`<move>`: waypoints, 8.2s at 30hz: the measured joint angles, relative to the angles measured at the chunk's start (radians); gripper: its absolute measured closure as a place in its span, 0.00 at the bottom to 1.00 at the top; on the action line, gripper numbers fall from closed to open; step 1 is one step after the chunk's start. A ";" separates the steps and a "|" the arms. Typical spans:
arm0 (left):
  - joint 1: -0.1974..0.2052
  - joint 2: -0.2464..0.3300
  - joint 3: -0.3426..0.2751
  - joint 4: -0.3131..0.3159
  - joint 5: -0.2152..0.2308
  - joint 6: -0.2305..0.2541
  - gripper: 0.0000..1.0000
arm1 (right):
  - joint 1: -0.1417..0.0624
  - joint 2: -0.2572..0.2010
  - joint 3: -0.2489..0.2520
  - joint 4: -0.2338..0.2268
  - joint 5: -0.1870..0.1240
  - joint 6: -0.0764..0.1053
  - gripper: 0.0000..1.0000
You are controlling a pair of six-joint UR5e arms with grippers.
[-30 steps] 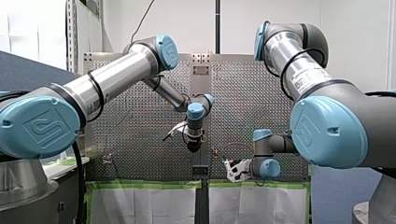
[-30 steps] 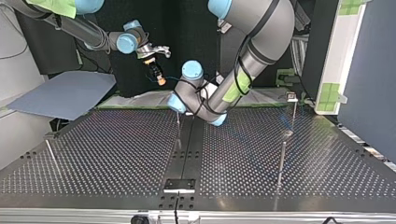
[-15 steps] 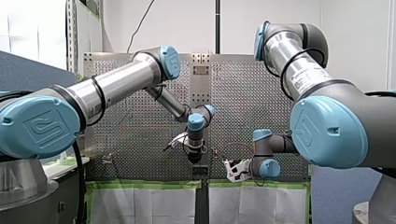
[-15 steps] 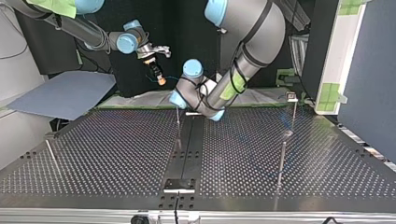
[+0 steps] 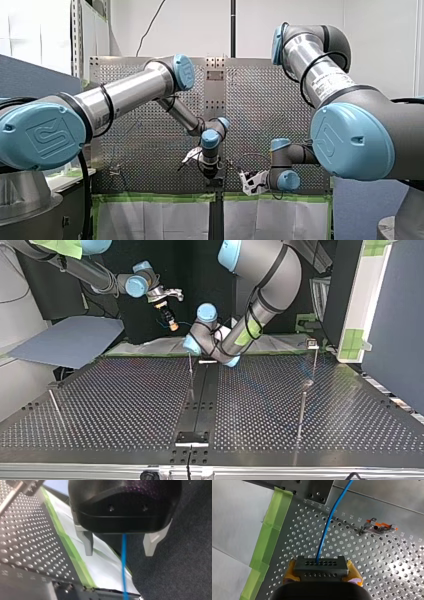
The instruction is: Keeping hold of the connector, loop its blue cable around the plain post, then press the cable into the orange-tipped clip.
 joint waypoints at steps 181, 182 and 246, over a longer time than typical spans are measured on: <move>-0.094 0.200 -0.487 0.759 -0.212 -0.255 0.93 | -0.082 0.000 -0.044 0.069 0.022 0.051 1.00; -0.097 0.200 -0.488 0.762 -0.212 -0.255 0.93 | -0.085 0.000 -0.047 0.070 0.022 0.051 1.00; 0.002 0.156 -0.358 0.768 -0.029 -0.314 0.93 | -0.146 0.000 -0.150 0.115 -0.001 0.059 1.00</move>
